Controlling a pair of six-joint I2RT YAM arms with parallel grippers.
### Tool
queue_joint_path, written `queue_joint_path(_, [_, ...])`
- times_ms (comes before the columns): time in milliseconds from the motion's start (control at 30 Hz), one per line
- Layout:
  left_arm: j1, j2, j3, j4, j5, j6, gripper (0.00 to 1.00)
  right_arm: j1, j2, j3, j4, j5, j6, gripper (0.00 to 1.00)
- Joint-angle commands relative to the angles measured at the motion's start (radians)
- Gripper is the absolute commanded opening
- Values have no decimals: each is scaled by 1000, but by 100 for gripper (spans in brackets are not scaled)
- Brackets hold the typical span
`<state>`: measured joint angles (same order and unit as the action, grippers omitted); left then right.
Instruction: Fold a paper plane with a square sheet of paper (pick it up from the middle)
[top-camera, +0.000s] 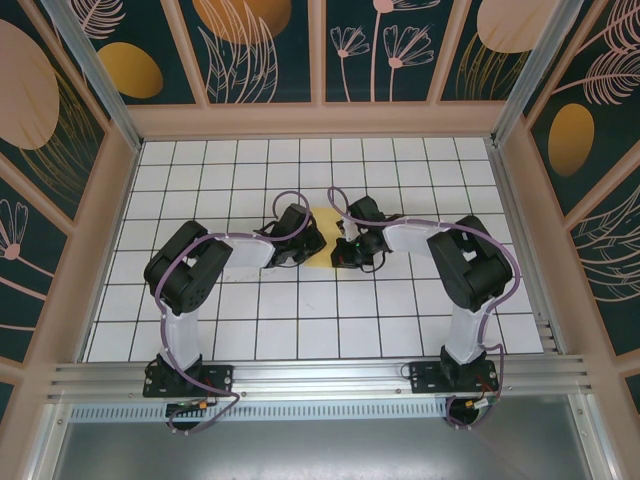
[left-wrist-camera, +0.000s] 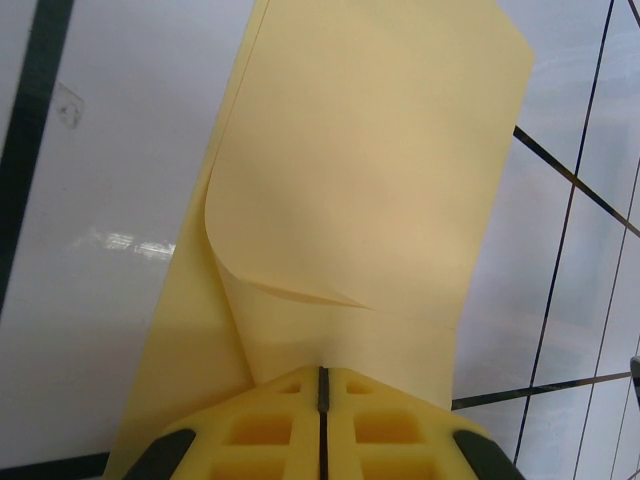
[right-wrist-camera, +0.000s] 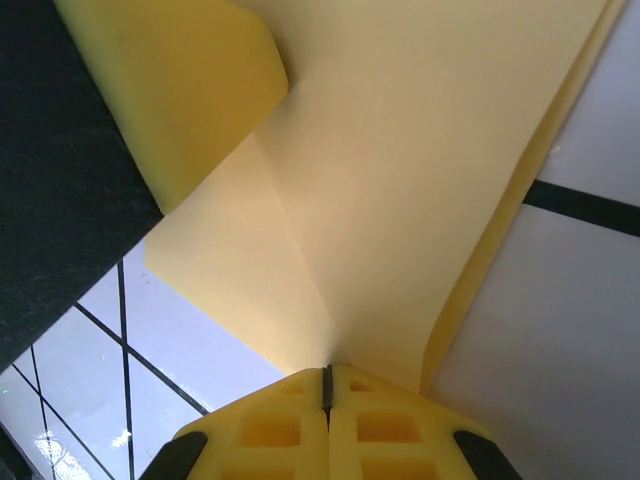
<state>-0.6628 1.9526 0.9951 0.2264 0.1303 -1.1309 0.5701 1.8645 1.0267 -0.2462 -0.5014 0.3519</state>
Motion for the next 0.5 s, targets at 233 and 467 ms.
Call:
queue_joint_path(233, [6, 35, -9, -94, -18, -4, 9, -53, 3, -61, 30, -101, -22, 6])
queue_joint_path(467, [7, 33, -14, -90, -15, -5, 9, -61, -44, -7, 76, -152, 6, 7])
